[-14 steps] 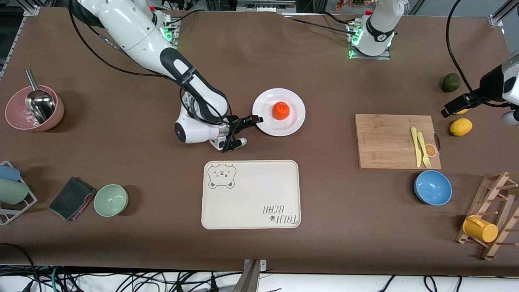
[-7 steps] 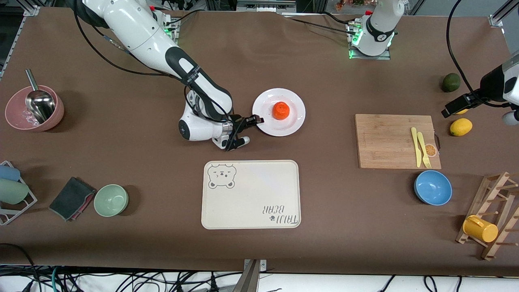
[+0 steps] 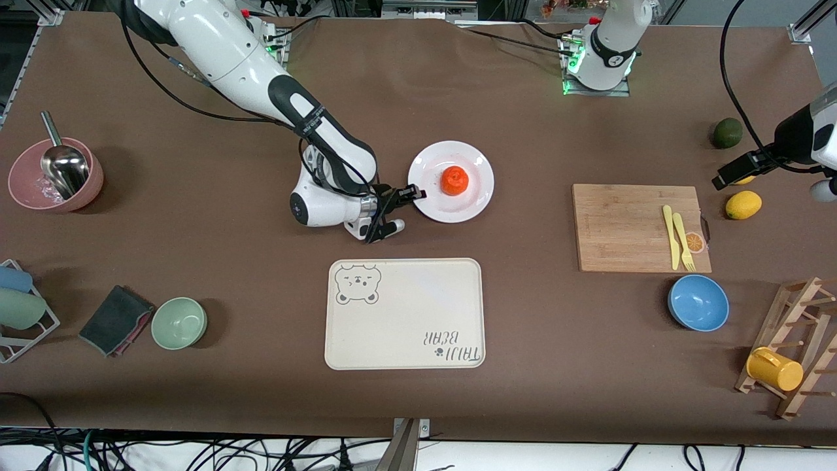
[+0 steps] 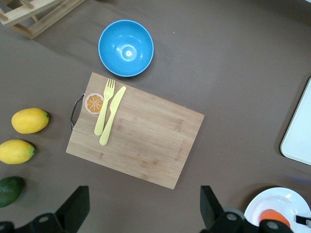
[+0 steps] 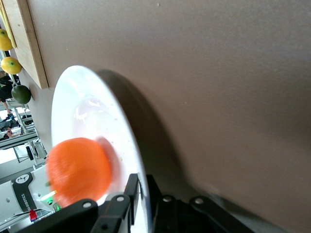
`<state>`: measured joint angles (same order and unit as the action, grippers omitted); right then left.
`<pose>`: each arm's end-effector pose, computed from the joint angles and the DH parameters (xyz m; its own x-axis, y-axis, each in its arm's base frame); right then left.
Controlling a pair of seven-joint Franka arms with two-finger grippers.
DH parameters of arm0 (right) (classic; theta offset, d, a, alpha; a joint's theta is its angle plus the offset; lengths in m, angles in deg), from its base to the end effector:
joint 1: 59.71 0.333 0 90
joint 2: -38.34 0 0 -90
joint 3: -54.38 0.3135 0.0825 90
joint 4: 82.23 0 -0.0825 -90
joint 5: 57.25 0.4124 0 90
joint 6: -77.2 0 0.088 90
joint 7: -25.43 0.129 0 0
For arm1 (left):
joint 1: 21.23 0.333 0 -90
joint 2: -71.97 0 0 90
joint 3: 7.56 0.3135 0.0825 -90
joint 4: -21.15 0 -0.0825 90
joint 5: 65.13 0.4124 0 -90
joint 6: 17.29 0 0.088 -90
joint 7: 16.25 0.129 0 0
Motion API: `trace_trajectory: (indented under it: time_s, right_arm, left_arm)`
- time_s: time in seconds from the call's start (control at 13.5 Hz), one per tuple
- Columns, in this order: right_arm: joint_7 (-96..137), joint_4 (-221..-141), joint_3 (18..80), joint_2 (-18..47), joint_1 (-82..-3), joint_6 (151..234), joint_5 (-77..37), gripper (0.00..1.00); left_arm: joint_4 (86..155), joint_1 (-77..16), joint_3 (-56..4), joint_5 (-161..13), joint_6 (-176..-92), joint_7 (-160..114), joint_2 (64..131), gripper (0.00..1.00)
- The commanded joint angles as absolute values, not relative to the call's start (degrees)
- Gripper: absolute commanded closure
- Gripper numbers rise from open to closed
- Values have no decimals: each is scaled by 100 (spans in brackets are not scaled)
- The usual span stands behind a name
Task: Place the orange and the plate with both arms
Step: 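Grip the white plate rim with the right gripper, then slide the plate with the orange onto the bear tray, right gripper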
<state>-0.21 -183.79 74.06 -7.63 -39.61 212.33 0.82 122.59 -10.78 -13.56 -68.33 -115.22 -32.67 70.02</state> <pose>0.4909 0.4373 0.0835 0.9320 0.3010 -0.2018 0.0493 -0.6571 -0.7522 0.5755 0.0376 0.5312 0.9308 0.3631 -0.0410 0.3647 -0.9302 0.0416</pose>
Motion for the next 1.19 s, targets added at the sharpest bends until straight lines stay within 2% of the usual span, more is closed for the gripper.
trace_trajectory:
  time_s: [0.0, 0.37, 0.67, 0.89, 1.11]
  right_arm:
    - [-112, -18304, 7407, -806, -3994, 21273, 164, 100]
    - [-42, -18006, 7407, -754, -4047, 21159, 146, 100]
    - [-33, -17444, 7363, -754, -4222, 20755, 15, 100]
    - [20, -16987, 7258, -806, -4398, 20693, -590, 100]
    - [213, -16346, 7003, -1069, -4407, 20701, -689, 100]
  left_arm:
    - [12231, -990, -1407, -6874, -11433, -3128, 6950, 0]
    - [12231, -990, -1407, -6874, -11433, -3128, 6942, 0]
    - [12231, -990, -1416, -6874, -11433, -3128, 6942, 0]
    - [12188, -1069, -1389, -6874, -11433, -3172, 6968, 0]
    - [12178, -1077, -1416, -6909, -11477, -3181, 7030, 0]
